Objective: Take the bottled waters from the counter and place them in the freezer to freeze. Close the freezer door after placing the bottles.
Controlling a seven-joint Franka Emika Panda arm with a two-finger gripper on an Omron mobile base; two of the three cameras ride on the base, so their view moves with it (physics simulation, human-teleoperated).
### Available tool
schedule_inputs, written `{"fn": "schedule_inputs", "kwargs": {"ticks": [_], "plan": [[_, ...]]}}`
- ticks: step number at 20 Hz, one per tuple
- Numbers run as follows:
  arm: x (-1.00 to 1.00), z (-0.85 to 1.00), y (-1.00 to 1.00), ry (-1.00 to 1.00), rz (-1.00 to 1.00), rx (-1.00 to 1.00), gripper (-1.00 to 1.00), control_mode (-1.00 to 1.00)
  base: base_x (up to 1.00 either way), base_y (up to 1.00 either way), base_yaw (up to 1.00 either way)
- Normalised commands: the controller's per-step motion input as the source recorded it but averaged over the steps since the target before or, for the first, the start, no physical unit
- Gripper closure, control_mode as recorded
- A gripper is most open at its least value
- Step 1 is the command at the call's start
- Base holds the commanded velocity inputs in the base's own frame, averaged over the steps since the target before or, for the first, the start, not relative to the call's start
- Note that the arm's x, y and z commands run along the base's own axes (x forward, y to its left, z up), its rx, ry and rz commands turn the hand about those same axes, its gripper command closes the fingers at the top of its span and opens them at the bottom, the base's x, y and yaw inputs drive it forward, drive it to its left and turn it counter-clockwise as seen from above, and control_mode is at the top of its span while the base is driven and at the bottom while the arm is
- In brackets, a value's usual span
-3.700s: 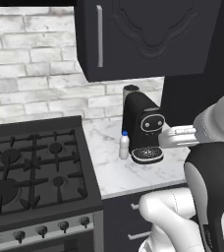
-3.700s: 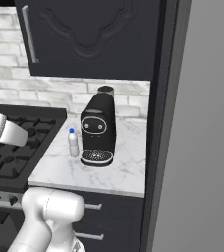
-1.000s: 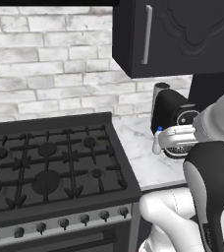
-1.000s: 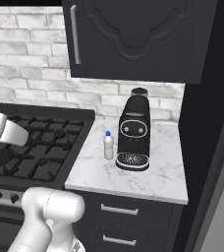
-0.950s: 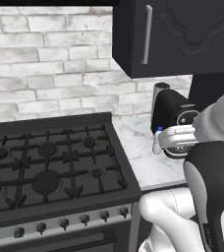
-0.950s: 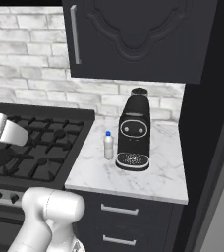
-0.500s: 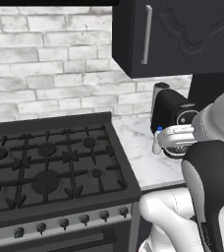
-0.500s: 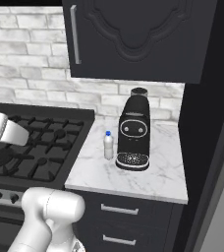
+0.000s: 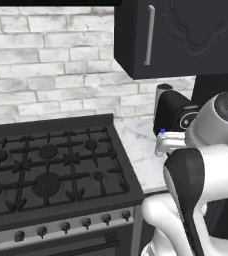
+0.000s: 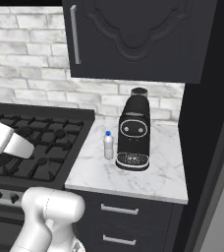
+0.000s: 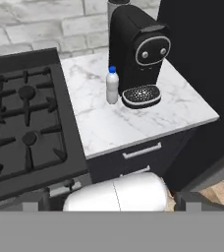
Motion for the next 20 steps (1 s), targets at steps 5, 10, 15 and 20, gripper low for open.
{"fn": "schedule_inputs", "kwargs": {"ticks": [5, 10, 15, 20], "plan": [[0.39, -0.74, -0.07, 0.12, -0.31, 0.0, -1.0, -1.0, 0.0, 0.0, 0.0], [0.39, -0.3, -0.08, 0.0, -0.04, -0.01, -1.0, -1.0, 0.0, 0.0, 0.0], [0.69, -0.06, -0.2, -0.1, 0.0, 0.0, -1.0, -1.0, 0.0, 0.0, 0.0], [0.62, -0.38, 0.02, -0.35, -0.14, -0.09, -1.0, -1.0, 0.0, 0.0, 0.0]]}}
